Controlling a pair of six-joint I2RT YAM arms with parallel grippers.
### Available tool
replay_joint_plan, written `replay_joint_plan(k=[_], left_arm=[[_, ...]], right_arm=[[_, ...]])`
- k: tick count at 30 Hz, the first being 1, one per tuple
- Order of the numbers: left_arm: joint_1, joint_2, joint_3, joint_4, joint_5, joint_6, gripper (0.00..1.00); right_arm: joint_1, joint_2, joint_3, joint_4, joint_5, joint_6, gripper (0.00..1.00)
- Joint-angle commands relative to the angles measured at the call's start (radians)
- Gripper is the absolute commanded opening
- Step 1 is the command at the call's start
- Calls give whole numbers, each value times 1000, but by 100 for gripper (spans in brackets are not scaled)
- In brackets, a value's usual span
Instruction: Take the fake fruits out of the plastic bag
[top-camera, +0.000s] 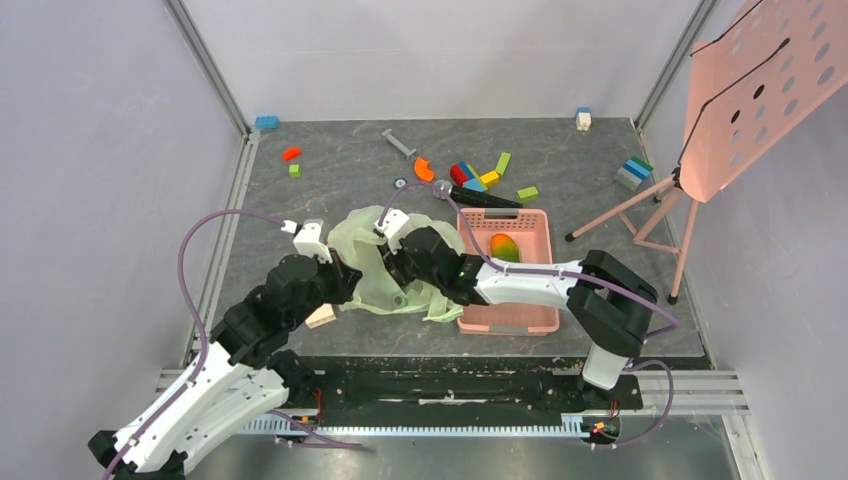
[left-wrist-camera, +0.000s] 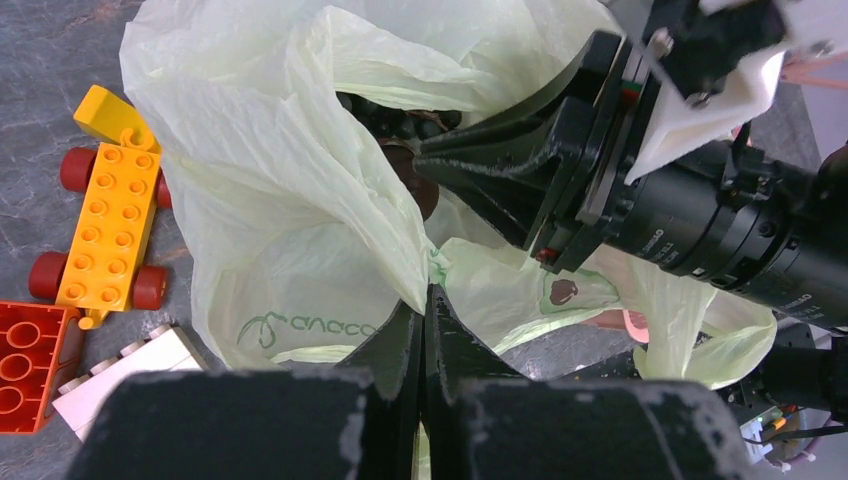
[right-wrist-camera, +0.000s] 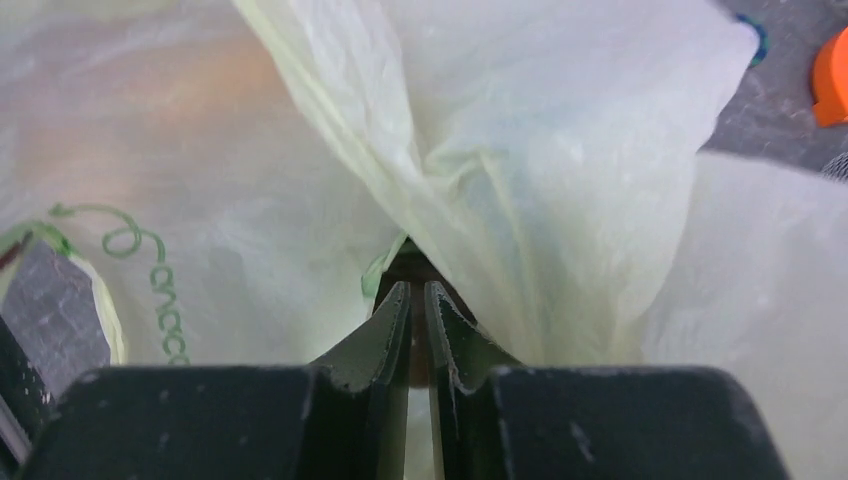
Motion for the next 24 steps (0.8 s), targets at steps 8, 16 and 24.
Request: replay_joint_plan(k=[8,16,24], left_arm=[[2,-8,-12,34,21,-23,2],[2,-28,-19,23,2,-32,2],[2,-30,-15,14,1,-30,2]], right_arm=[[0,136,163,45,43,-25,13],[0,224,186,78,-163,-26,14],[0,338,230,38,-321,10,15]])
